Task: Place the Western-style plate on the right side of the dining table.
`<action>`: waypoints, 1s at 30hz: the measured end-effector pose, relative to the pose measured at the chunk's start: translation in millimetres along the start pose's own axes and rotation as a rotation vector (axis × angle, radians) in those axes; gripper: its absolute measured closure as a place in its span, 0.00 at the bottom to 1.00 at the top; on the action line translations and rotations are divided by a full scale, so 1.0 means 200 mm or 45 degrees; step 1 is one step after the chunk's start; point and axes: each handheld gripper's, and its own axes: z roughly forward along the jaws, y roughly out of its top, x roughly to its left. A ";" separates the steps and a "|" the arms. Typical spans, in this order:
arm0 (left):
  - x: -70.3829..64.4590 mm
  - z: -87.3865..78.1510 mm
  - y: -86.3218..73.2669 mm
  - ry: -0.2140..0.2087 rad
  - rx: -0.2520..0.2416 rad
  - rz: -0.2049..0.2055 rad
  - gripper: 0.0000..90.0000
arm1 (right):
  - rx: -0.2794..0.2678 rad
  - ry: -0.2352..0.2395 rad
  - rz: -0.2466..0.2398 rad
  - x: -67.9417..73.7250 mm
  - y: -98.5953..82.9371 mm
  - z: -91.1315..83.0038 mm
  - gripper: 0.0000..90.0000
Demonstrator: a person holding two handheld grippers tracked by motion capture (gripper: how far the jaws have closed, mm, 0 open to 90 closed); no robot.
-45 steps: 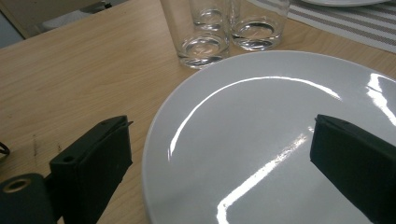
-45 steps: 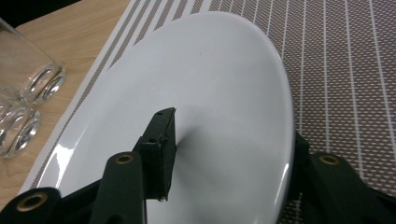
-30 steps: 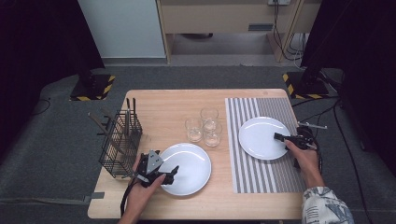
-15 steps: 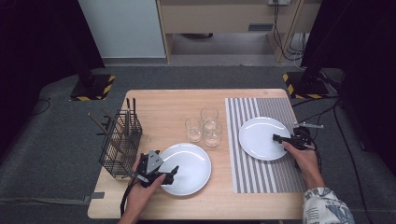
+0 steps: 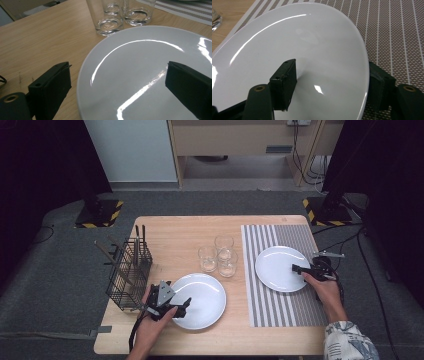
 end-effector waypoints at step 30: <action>-0.01 0.00 0.00 -0.009 -0.003 0.011 0.07 | -0.011 -0.136 0.018 0.07 -0.01 0.01 0.27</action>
